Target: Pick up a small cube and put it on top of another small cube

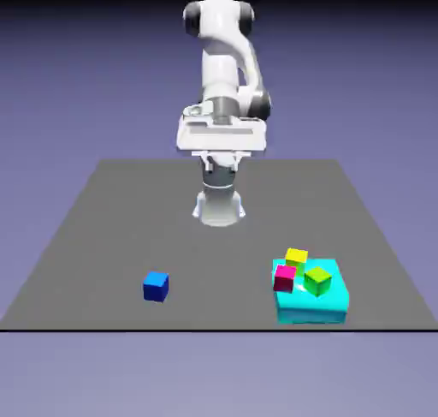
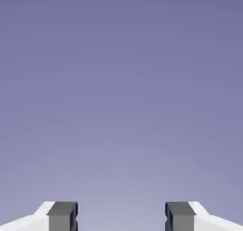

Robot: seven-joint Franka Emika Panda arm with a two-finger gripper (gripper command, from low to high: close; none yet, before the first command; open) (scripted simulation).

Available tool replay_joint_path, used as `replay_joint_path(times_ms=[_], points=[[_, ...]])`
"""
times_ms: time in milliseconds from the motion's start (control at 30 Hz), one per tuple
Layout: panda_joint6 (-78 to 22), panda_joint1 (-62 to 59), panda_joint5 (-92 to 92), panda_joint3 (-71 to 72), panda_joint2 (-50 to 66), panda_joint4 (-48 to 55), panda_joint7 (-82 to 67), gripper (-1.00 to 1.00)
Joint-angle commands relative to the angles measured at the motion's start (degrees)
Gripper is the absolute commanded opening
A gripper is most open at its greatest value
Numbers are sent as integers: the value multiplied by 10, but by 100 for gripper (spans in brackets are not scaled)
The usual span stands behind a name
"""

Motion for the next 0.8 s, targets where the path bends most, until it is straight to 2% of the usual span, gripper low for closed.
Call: replay_joint_path(times_ms=[0, 767], points=[[-5, 8, -4, -13, 15, 4, -25, 0], [-115, 180, -85, -309, 356, 103, -598, 0]])
